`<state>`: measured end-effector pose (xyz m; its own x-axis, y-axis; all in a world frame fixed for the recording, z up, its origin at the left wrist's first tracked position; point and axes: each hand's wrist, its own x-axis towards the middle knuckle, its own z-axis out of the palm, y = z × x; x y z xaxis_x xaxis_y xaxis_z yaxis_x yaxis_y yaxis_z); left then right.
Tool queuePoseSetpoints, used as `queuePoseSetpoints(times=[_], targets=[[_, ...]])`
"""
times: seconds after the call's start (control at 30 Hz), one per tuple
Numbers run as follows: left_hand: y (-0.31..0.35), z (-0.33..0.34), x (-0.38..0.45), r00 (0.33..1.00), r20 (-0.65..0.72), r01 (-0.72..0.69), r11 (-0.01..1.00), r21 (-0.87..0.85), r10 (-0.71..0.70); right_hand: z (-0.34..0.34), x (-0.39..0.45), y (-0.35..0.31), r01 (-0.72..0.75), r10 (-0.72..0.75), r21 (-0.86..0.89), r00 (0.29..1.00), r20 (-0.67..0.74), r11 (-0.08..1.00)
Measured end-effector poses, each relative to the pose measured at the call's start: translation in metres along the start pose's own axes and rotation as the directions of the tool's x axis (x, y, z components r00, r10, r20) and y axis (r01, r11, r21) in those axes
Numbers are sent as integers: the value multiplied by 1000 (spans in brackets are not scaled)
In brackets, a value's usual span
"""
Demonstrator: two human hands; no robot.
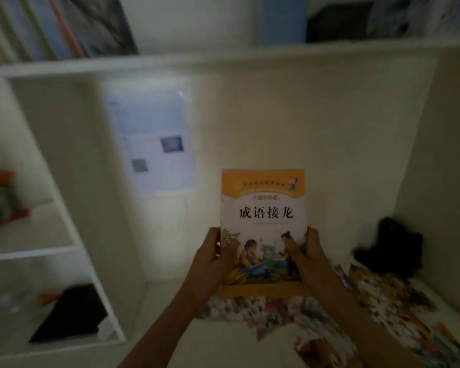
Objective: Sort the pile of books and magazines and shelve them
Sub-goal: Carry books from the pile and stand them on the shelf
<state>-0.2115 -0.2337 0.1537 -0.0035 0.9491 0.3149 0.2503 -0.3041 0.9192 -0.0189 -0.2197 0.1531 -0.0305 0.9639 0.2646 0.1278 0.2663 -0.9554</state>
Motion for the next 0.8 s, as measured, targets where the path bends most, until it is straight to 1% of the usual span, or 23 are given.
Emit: queuePoseSetpoints(times=[0.07, 0.17, 0.23, 0.3, 0.37, 0.47, 0.57, 0.63, 0.7, 0.77, 0.8], targets=[[38, -27, -7, 995, -78, -70, 998, -7, 69, 9, 3, -44, 120, -120, 11, 991, 62, 993], [89, -63, -15, 971, -157, -175, 984, 37, 178, 23, 10, -101, 264, -267, 39, 959, 93, 964], [121, -86, -19, 945, -206, -239, 967, 91, 254, 34, 15, -137, 338, -345, 78, 931, 116, 938], [150, -107, -16, 915, -242, -288, 943, 164, 322, 42, 24, -172, 377, -394, 130, 908, 145, 917], [179, -129, -7, 877, -273, -340, 912, 229, 396, 51, 35, -208, 423, -443, 146, 884, 148, 894], [224, -161, 18, 801, -297, -422, 843, 334, 519, 67, 65, -261, 490, -516, 180, 845, 143, 853], [267, -192, 56, 722, -352, -457, 792, 405, 596, 90, 112, -319, 571, -592, 170, 797, 119, 803], [287, -210, 88, 676, -393, -451, 771, 448, 624, 106, 147, -352, 593, -608, 144, 787, 101, 792], [296, -222, 119, 629, -438, -437, 758, 485, 642, 125, 181, -374, 595, -599, 75, 795, 92, 801], [293, -228, 149, 573, -470, -373, 724, 580, 671, 144, 214, -380, 569, -573, -213, 818, 49, 794], [289, -229, 163, 547, -485, -325, 707, 628, 682, 153, 222, -380, 555, -576, -318, 817, 33, 769]])
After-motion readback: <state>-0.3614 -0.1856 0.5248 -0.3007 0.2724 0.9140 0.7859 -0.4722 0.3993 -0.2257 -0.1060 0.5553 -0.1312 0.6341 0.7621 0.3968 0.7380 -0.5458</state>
